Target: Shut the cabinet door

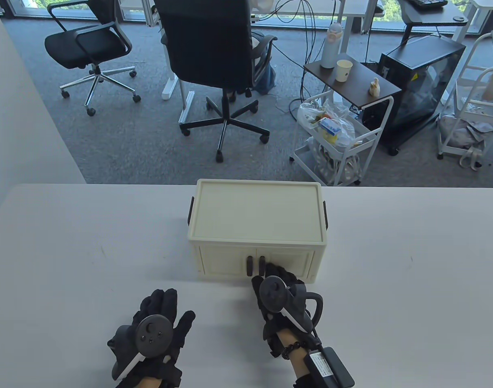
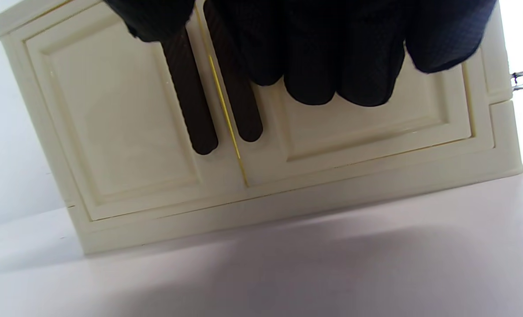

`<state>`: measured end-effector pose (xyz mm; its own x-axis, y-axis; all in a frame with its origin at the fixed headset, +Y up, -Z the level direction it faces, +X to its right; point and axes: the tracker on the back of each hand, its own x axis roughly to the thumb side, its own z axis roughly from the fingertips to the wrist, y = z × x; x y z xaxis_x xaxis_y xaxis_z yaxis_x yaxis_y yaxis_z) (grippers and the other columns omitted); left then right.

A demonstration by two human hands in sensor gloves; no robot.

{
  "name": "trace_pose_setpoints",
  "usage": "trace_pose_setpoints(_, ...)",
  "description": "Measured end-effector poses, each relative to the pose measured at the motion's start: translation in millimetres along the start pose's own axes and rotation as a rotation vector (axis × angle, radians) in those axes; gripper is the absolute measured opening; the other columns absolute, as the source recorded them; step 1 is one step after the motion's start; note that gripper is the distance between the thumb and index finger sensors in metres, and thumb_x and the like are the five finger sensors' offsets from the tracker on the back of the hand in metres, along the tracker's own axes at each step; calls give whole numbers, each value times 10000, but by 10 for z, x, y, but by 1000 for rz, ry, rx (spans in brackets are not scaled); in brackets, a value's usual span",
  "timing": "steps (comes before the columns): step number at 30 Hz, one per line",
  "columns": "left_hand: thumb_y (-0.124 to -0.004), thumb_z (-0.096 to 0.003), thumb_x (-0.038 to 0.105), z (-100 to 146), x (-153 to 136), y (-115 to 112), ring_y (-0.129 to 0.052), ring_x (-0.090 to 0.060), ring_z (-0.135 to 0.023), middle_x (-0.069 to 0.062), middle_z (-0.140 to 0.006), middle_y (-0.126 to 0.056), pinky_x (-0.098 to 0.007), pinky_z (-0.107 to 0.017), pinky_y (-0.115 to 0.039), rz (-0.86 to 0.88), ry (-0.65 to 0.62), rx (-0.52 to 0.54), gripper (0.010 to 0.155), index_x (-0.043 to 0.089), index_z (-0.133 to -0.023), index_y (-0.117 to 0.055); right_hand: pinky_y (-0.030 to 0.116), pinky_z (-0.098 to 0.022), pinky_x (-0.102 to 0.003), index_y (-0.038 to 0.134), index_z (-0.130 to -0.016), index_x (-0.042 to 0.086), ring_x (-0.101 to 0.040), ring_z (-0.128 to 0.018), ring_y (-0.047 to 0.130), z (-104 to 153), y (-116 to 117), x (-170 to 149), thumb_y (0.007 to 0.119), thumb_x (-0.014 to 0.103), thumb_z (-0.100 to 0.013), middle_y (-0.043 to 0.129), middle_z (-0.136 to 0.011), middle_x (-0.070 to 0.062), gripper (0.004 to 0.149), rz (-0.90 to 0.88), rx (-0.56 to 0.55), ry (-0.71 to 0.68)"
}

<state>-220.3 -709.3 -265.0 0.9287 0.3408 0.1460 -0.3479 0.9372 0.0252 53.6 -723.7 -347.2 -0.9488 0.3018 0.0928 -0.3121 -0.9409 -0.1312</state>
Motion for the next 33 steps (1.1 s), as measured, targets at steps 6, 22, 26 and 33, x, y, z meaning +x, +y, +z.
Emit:
trace_pose_setpoints(6,-612,-608,508,-3,10,3,-519,-664,-1004,-382,-1120,-437,-787,-648,-473,-24,-3,4,750,-1,-1141,-479,665,-617,-701,686,-1005,24,-528,-857,809,191,-108,-118,629,474,-584,769,-983,-273,619,50,-23,-45)
trace_pose_setpoints(22,-613,-607,508,3,-57,42,-406,-678,-1028,-383,-1137,-348,-813,-646,-402,-144,-39,29,773,7,-1160,-415,374,-656,-800,313,-1127,3,-640,-991,279,785,-432,-976,609,493,-591,250,-1149,-323,784,178,7,-129)
trace_pose_setpoints(26,-612,-607,508,40,-108,100,-408,-678,-1027,-384,-1136,-349,-812,-648,-403,-126,-15,53,771,7,-1159,-415,375,-657,-798,329,-1125,4,-634,-993,286,763,-416,-971,610,491,-589,265,-1148,-321,777,182,17,-135)
trace_pose_setpoints(33,-613,-605,507,39,-126,63,-418,-676,-1027,-384,-1135,-357,-811,-648,-408,-127,7,37,766,10,-1157,-424,384,-656,-798,349,-1124,1,-637,-993,303,744,-379,-971,611,490,-589,291,-1149,-325,770,141,40,-151)
